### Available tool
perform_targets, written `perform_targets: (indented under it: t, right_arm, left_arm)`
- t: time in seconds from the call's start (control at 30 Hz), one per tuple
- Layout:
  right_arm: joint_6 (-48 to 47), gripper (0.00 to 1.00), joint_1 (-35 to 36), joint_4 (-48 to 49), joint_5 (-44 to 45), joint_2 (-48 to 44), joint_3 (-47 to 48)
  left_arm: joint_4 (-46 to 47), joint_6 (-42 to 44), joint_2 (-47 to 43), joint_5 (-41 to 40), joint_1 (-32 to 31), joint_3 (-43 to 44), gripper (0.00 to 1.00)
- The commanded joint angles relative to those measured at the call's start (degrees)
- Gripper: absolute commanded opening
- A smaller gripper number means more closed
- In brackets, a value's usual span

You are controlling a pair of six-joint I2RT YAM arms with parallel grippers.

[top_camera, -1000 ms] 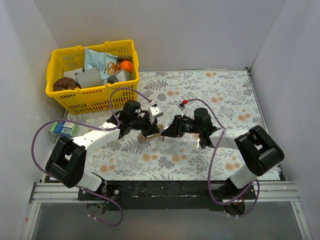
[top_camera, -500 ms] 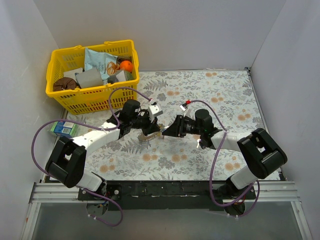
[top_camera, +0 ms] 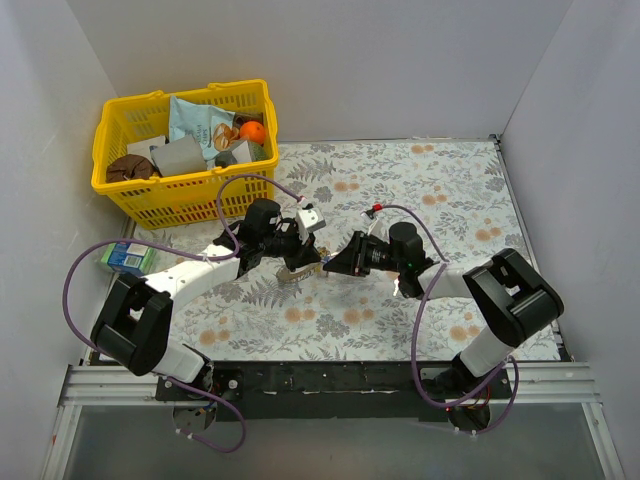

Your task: Put the keys on the keyring

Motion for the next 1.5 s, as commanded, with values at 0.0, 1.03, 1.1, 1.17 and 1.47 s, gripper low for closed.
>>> perform_targets:
  t: [0.0, 1.03, 1.1, 1.17, 1.47]
  right_arm:
    - [3.9, 0.34, 0.1, 8.2, -1.2, 1.9, -1.3]
    - [-2.3, 0.01, 0.2, 4.3, 1.6, 0.0, 0.7]
    - [-5.5, 0.01, 0.2, 1.6, 1.7, -1.3, 1.0]
    - [-8.3, 0.01, 0.2, -0.1, 1.6, -2.6, 1.1]
    - [-23.8, 0.01, 0.7, -11.1, 0.4, -7.4, 5.6]
  left_arm:
    - [2.3, -0.3, -2.5, 1.6, 0.2, 0.5, 0.0]
    - [5.3, -3.8, -5.0, -0.4, 0.2, -1.1, 0.3]
    - [7.1, -6.2, -5.3, -1.3, 0.2, -1.4, 0.49]
    - [8.3, -8.7, -5.7, -2.5, 0.3, -1.3, 0.61]
    - [10.9, -14.8, -8.9, -7.0, 1.4, -0.3, 0.94]
